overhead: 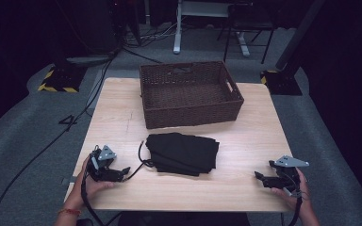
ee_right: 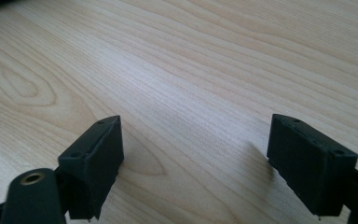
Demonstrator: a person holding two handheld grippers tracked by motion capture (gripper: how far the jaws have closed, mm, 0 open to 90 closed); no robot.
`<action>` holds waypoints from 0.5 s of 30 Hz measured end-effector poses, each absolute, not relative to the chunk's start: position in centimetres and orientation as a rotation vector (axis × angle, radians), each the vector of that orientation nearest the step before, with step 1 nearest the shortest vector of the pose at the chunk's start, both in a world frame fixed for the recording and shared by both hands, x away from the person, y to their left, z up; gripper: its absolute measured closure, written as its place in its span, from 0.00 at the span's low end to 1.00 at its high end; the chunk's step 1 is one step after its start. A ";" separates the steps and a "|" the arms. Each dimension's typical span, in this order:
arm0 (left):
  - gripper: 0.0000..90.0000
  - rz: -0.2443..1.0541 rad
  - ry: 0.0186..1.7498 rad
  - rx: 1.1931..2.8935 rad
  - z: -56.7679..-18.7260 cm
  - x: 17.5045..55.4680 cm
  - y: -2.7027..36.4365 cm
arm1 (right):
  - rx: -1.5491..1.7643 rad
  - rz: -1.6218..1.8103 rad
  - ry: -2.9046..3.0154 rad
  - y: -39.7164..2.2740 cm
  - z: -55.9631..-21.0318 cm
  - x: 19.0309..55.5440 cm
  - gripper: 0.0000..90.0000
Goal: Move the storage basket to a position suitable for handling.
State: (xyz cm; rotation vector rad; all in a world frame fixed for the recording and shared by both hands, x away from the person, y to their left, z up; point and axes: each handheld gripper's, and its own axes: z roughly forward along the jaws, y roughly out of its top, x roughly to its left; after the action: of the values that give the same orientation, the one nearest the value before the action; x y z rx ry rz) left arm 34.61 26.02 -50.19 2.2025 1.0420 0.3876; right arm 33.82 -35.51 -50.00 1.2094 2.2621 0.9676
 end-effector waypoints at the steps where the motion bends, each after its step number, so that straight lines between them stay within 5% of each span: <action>1: 0.19 0.399 1.038 2.203 -50.0 34.6 25.8 | 1.218 1.002 2.252 -35.5 -49.8 33.9 0.22; 15: 0.18 0.408 0.913 2.156 -47.4 34.8 23.3 | 1.079 1.040 2.261 -32.7 -47.5 35.2 0.28</action>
State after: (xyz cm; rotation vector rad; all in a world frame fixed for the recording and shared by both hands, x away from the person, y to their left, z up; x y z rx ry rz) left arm 34.80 23.35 -47.42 2.1562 0.9132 0.4081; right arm 35.21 -32.71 -47.49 1.0789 2.2613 1.0396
